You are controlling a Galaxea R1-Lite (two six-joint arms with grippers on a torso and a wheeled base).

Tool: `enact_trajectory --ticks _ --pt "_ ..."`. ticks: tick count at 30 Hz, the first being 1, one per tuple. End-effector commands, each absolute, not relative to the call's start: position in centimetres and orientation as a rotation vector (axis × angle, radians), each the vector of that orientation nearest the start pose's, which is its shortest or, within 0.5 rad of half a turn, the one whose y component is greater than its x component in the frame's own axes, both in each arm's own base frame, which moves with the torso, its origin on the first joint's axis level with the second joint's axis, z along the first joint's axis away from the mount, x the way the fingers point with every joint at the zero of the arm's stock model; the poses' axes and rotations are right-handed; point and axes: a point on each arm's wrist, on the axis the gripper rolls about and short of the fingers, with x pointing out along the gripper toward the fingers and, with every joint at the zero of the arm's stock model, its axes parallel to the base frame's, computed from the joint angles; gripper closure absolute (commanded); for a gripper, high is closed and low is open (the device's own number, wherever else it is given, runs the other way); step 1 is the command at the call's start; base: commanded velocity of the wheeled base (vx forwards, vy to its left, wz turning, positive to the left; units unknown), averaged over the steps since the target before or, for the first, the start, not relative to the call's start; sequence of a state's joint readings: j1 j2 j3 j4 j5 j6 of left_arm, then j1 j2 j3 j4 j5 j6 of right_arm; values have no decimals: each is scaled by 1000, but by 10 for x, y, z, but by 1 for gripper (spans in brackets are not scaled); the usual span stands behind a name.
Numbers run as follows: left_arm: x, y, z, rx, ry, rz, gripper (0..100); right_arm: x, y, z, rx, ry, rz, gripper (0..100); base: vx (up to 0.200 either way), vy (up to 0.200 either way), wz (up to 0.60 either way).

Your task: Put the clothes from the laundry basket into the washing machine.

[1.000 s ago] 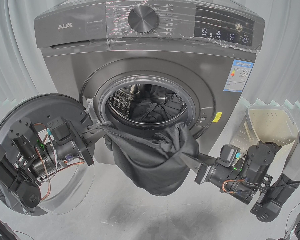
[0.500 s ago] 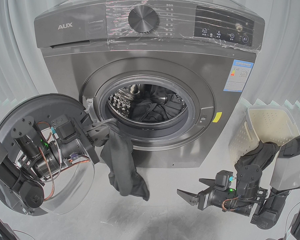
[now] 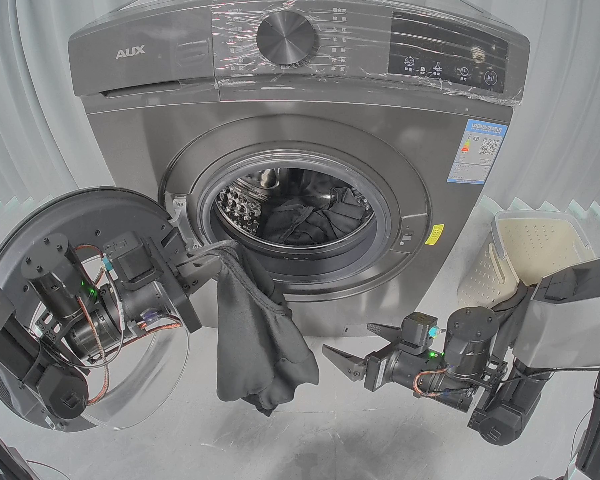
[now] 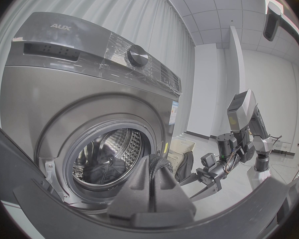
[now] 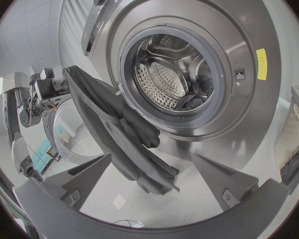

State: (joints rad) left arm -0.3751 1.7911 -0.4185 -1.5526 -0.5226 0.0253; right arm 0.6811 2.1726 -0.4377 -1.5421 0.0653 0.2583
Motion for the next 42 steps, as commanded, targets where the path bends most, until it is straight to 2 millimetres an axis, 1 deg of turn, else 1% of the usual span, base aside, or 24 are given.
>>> enact_trajectory --ticks 1,6,9,10,14,19,24,26,27,29,32,34,37,42 --pt "250 -111 156 37 -207 -889 100 249 208 39 173 274 733 0 0 0 0" --pt "251 -111 157 37 -212 -887 100 244 212 38 166 285 753 0 0 0 0" --pt "253 -113 159 36 -224 -889 100 240 217 35 160 290 771 0 0 0 0" --pt "254 -115 162 34 -238 -890 100 241 220 30 147 299 773 0 0 0 0" --pt "258 -116 168 31 -264 -867 100 244 229 26 144 290 792 0 0 0 0" --pt "264 -121 178 14 -306 -815 100 251 242 13 140 294 810 0 0 0 0" --pt "267 -127 177 6 -307 -785 100 256 251 6 141 293 823 0 0 0 0" --pt "272 -131 175 1 -306 -766 100 260 257 -4 140 301 831 0 0 0 0" --pt "273 -131 175 0 -306 -763 100 260 258 -5 141 301 832 0 0 0 0" --pt "274 -133 177 -6 -313 -746 100 265 261 -13 141 305 830 0 0 0 0" --pt "276 -134 176 -6 -313 -744 100 266 263 -16 143 305 830 0 0 0 0" --pt "276 -134 176 -5 -312 -745 100 278 267 -22 152 282 819 0 0 0 0" --pt "276 -134 175 -1 -312 -745 100 291 271 -20 169 238 804 0 0 0 0" --pt "275 -133 176 -1 -312 -747 100 318 260 -13 180 181 749 0 0 0 0"
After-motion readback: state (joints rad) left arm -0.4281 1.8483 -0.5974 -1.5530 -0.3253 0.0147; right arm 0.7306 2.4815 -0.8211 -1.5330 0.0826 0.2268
